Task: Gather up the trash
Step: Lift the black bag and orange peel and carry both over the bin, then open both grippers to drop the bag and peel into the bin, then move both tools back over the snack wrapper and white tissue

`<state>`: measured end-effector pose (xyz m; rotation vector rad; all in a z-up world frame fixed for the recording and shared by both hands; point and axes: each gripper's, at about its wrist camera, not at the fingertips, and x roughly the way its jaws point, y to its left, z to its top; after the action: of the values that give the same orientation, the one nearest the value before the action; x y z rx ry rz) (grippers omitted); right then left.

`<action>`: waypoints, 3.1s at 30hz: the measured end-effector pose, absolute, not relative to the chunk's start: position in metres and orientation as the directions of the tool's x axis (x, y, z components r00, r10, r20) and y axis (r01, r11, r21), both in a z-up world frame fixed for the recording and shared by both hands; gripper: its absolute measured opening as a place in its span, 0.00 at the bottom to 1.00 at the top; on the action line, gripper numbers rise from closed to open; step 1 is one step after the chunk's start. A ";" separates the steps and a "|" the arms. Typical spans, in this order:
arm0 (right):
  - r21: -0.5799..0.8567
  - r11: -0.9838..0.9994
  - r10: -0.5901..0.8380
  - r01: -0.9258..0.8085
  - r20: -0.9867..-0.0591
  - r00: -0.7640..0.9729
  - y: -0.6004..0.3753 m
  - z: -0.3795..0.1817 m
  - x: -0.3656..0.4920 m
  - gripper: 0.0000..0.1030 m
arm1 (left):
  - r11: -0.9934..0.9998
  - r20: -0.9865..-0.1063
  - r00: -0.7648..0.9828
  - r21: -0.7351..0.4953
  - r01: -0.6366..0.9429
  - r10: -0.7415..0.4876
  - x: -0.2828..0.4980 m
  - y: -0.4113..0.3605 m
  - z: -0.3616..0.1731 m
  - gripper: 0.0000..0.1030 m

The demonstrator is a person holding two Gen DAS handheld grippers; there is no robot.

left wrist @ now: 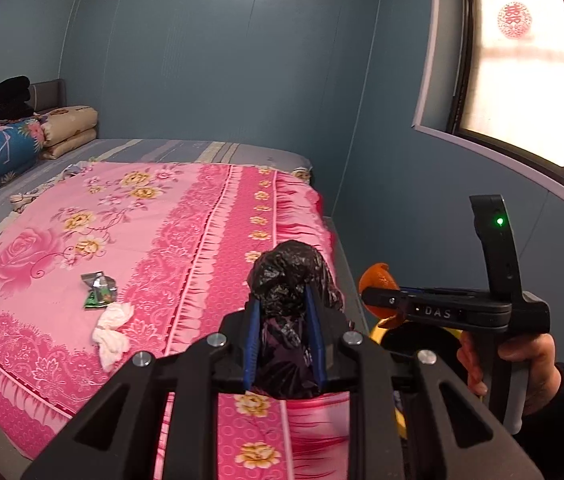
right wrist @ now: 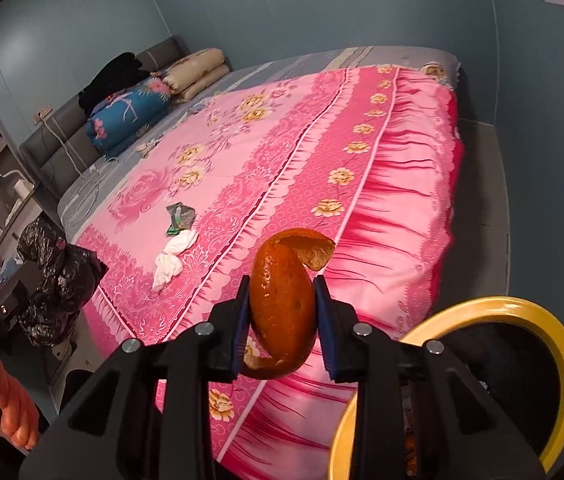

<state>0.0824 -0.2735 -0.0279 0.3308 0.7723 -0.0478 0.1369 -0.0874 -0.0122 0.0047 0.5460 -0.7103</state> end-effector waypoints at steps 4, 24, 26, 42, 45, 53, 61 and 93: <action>0.266 0.942 0.035 0.203 -0.681 0.732 -0.283 -0.021 0.064 0.28 | 0.731 -0.457 0.594 -0.215 0.648 -0.662 0.123 -0.106 -0.006 0.19; 0.317 0.856 -0.097 0.408 -0.676 0.730 -0.367 -0.021 -0.022 0.29 | 0.632 -0.536 0.431 -0.274 0.725 -0.726 0.094 -0.206 -0.044 0.20; 0.329 0.848 -0.090 0.415 -0.682 0.726 -0.373 -0.027 -0.025 0.29 | 0.628 -0.563 0.406 -0.280 0.726 -0.720 0.094 -0.216 -0.054 0.20; 0.414 0.776 -0.091 0.477 -0.674 0.733 -0.413 -0.053 -0.048 0.30 | 0.609 -0.686 0.260 -0.331 0.720 -0.680 0.096 -0.272 -0.104 0.20; 0.415 0.772 -0.093 0.481 -0.676 0.731 -0.416 -0.055 -0.049 0.30 | 0.608 -0.692 0.256 -0.326 0.724 -0.675 0.093 -0.274 -0.106 0.20; 0.424 0.747 -0.109 0.512 -0.682 0.723 -0.425 -0.057 -0.053 0.37 | 0.612 -0.698 0.234 -0.358 0.705 -0.677 0.097 -0.273 -0.110 0.29; 0.429 0.731 -0.142 0.530 -0.664 0.734 -0.429 -0.054 -0.060 0.43 | 0.622 -0.683 0.248 -0.376 0.687 -0.687 0.098 -0.262 -0.106 0.53; 0.347 0.917 0.059 0.195 -0.604 0.795 -0.301 -0.024 0.075 0.66 | 0.887 -0.656 0.601 -0.289 0.361 -0.458 0.231 -0.067 -0.084 0.84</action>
<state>0.0746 -0.3011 -0.0237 0.4098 0.6526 -0.0753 0.2314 -0.0675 -0.0838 -0.1311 0.7958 -0.4758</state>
